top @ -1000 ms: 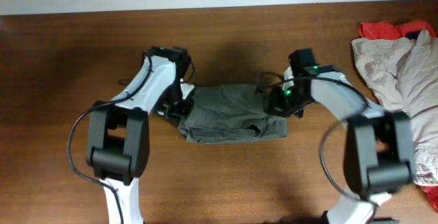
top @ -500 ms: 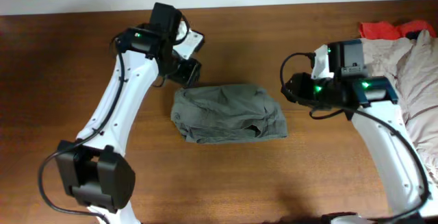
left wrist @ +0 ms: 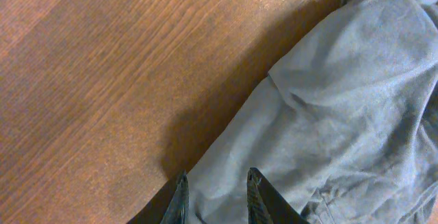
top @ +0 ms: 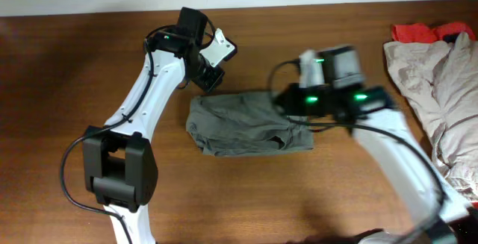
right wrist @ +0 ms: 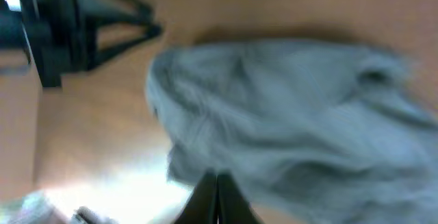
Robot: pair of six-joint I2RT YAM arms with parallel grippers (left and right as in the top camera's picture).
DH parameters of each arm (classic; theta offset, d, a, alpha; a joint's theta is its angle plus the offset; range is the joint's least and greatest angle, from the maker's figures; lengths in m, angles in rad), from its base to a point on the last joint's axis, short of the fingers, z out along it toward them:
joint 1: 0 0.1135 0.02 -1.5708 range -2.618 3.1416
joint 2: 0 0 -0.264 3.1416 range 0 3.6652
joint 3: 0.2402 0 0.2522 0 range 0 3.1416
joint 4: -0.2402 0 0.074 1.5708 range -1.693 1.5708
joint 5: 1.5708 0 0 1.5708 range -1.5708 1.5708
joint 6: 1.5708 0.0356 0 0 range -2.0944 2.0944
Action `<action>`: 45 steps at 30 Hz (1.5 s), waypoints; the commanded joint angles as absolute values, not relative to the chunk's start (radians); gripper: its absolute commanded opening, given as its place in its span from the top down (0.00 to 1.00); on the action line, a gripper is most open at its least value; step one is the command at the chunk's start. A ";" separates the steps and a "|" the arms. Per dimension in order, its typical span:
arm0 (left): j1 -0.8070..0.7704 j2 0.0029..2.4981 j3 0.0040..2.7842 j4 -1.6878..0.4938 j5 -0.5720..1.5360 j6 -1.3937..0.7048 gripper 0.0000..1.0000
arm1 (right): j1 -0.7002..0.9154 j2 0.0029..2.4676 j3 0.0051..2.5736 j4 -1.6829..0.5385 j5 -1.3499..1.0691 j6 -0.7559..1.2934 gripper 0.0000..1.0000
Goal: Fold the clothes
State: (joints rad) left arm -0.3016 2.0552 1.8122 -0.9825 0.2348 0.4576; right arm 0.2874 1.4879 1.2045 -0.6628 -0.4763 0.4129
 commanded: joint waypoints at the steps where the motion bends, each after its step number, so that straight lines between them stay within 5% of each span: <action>1: -0.303 2.059 1.815 -0.981 0.187 0.457 0.72 | 0.403 1.604 1.165 -0.566 -0.434 0.578 0.96; 8: -0.303 2.039 1.817 -1.020 0.058 0.367 0.72 | 0.560 1.927 1.165 -0.413 -0.402 0.657 0.96; 15: -0.303 2.011 1.819 -1.040 -0.004 0.367 0.72 | 0.477 1.990 1.170 -0.611 -0.250 0.661 0.96; 24: -0.302 2.002 1.841 -1.042 -0.004 0.328 0.71 | 0.297 1.987 1.309 -0.638 -0.139 0.181 0.95; 27: -0.302 2.002 1.841 -1.044 0.008 0.326 0.62 | 0.277 1.985 1.369 -0.682 -0.044 0.126 0.96; 34: -0.302 2.002 1.841 -0.988 0.132 0.330 0.57 | 0.263 1.934 1.526 -0.870 -0.376 0.152 0.96; 45: -0.302 1.995 1.841 -0.997 0.134 0.284 0.57 | 0.340 2.028 1.470 -0.550 -0.391 0.451 0.96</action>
State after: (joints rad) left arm -0.3016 2.0396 1.8217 -0.9863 0.1131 0.3054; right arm 0.3046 1.9659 1.4940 -0.5541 -0.3950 0.3649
